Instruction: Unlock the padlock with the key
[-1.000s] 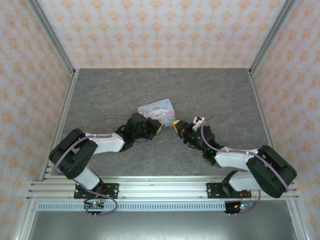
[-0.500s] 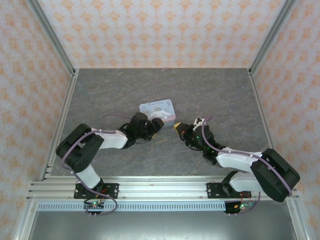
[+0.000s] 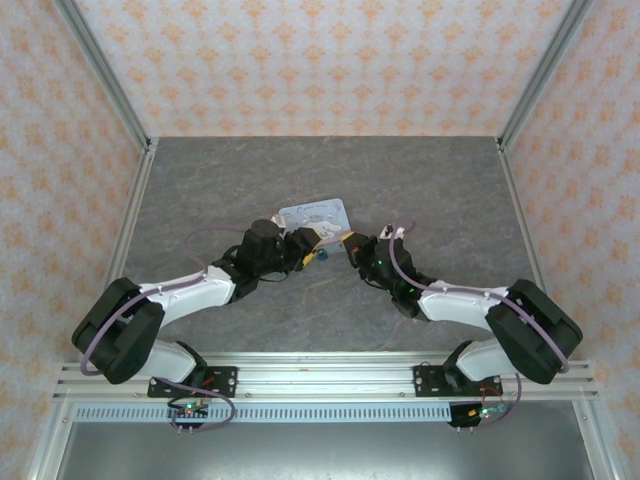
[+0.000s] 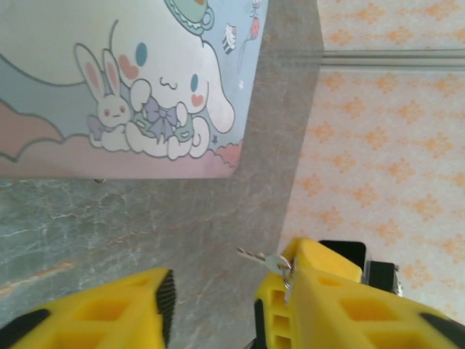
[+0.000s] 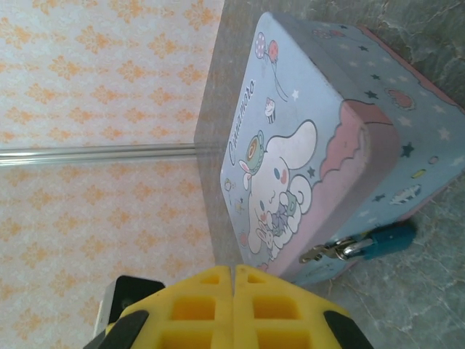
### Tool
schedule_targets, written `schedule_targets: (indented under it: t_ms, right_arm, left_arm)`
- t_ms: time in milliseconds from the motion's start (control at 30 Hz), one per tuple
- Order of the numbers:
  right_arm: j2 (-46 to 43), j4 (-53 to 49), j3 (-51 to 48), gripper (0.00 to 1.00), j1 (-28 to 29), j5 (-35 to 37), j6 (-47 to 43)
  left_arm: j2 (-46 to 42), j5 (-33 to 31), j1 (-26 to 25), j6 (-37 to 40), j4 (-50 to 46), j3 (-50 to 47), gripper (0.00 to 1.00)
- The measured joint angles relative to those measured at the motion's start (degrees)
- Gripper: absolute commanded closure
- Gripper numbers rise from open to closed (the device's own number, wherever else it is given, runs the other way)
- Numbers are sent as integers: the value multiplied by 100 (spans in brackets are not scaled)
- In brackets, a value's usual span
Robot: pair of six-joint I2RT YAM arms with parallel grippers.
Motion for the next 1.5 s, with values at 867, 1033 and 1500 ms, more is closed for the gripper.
schedule_targets:
  t_ms: [867,1033,1500]
  right_arm:
    - [498,164,302,100,122,122,223]
    - [498,177,302,100,122,125,240]
    - [501,175,302,100,122,205,245]
  left_arm:
    - [450,-13,-275,-588,721,20,74]
    - [555,-15,-275,-592,767,136,78]
    - [656,-33,-275,-608,925,203,100]
